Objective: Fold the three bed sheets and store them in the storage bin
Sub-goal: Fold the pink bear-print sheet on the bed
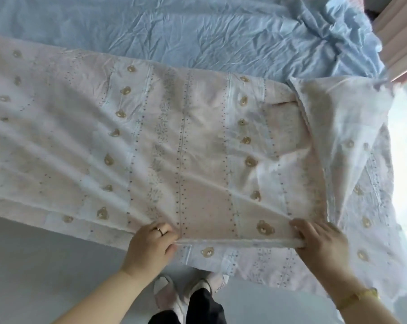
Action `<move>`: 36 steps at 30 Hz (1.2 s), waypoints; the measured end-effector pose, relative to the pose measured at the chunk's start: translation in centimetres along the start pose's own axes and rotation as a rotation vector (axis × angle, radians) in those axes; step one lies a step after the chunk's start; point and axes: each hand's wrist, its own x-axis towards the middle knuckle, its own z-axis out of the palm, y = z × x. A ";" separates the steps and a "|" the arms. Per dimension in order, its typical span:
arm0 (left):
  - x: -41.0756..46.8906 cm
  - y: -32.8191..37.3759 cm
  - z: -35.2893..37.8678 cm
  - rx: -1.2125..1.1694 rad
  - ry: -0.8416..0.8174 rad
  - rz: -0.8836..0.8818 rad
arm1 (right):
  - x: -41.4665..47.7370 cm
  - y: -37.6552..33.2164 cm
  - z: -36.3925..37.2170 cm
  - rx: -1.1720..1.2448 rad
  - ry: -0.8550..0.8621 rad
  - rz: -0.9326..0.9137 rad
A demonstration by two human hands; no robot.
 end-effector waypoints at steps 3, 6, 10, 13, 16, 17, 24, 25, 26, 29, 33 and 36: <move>-1.8 -0.9 1.8 0.112 -0.355 -0.116 | -6.1 -2.3 3.8 -0.005 -0.249 0.057; -1.2 -1.3 2.4 0.193 -0.433 -0.149 | -8.0 -3.1 6.2 -0.056 -0.365 0.128; 0.5 -0.5 2.8 0.164 -0.348 -0.090 | -6.5 -2.4 6.1 -0.095 -0.420 0.171; 0.8 1.6 2.6 0.218 -0.431 -0.016 | -6.3 -2.0 5.0 -0.076 -0.501 0.196; 1.1 4.5 3.6 0.104 -0.500 -0.023 | -4.9 -1.7 3.7 -0.021 -0.519 0.380; 1.6 5.6 4.4 0.111 -0.481 0.013 | -4.1 -0.9 3.3 -0.009 -0.508 0.462; 6.3 13.3 7.7 0.020 -0.455 -0.045 | 1.4 6.3 4.0 -0.199 -0.522 0.580; 6.9 14.6 8.2 0.012 -0.481 -0.079 | 1.9 7.4 4.2 -0.184 -0.534 0.592; 7.7 16.5 9.2 0.024 -0.505 -0.113 | 2.2 9.4 4.1 -0.148 -0.544 0.608; 9.3 20.2 10.6 0.064 -0.532 -0.180 | 3.1 13.5 3.5 0.179 -0.491 0.764; 10.9 21.7 10.7 0.115 -0.481 -0.210 | 0.7 16.3 0.7 0.713 0.070 1.023; 12.5 22.2 10.2 0.153 -0.594 -0.123 | -5.4 17.0 0.2 0.850 0.369 1.284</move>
